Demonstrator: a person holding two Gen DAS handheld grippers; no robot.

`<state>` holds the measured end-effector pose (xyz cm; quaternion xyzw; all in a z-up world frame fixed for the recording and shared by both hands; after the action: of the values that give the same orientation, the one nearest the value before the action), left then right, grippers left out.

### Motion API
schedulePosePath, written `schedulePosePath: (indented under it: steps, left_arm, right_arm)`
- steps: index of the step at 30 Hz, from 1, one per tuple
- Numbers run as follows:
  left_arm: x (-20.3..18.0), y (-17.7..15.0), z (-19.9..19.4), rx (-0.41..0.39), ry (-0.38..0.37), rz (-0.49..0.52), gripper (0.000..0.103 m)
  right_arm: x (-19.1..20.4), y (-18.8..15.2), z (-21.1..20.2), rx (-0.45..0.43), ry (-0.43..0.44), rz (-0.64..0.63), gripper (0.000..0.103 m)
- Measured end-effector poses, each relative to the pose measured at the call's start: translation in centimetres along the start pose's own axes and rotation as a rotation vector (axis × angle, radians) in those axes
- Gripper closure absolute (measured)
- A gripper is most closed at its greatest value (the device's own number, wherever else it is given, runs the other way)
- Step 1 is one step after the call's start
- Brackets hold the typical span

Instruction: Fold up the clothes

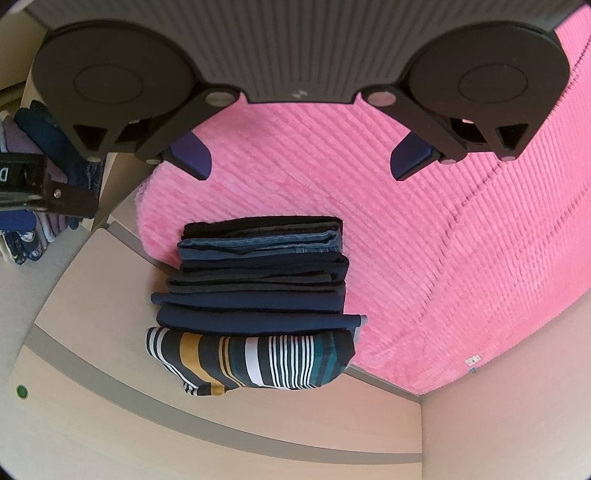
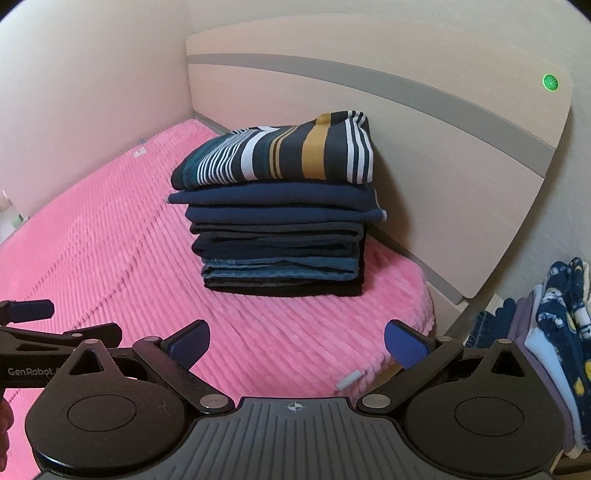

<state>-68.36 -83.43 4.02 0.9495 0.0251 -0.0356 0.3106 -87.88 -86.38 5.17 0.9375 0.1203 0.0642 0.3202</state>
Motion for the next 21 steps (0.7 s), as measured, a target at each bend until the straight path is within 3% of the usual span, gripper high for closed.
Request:
schedulePosePath:
  steps: [21]
  left_arm:
    - [-0.64,0.34,0.05,-0.020,-0.001,0.023,0.001]
  right_arm:
    - [-0.02,-0.14,0.32,0.003,0.004,-0.001,0.000]
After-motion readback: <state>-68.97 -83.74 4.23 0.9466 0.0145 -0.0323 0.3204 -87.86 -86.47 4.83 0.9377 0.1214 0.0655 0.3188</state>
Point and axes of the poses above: each gripper's, at about its wrist camera, not at the fingertips, and z roughly the way its jaws point, x to its left, y to its top, the point moved 5 cm from there along z, roughly the way its jaws point, and after that the axes turned 6 degrees about -y, right-handed, at the moved point
